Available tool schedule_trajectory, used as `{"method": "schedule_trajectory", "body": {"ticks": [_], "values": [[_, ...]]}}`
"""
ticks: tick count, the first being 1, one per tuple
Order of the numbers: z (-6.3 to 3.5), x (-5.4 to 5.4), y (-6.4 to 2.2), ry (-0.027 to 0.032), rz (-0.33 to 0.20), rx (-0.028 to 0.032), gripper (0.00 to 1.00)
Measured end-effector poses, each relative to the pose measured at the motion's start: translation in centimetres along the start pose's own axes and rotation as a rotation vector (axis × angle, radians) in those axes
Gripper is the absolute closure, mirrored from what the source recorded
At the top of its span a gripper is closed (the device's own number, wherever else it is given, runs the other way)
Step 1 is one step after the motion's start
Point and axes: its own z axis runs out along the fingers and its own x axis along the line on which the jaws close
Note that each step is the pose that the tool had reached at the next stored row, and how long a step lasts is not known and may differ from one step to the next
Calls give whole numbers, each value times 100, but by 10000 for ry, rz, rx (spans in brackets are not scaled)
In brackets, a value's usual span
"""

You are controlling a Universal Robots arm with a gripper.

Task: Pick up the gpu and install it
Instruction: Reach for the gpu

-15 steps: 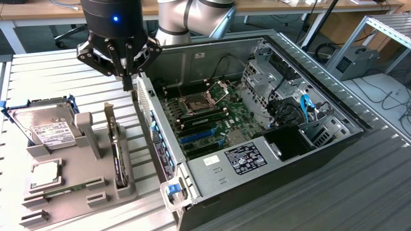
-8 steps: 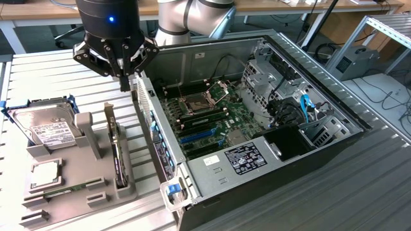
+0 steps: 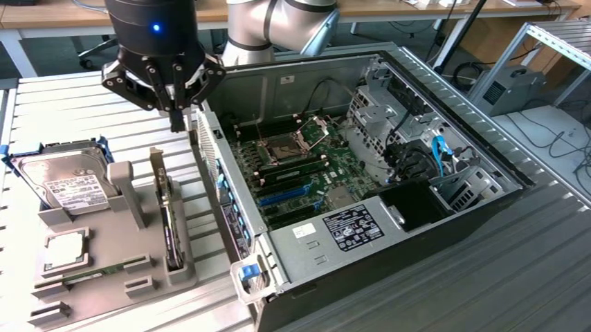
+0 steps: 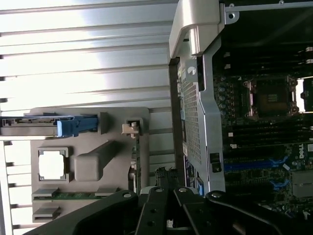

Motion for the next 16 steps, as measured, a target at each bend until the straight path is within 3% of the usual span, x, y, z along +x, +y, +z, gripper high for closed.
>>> {"method": "schedule_trajectory", "body": {"ticks": [16], "values": [[-2,75,-6,0,0,-1,89]]}}
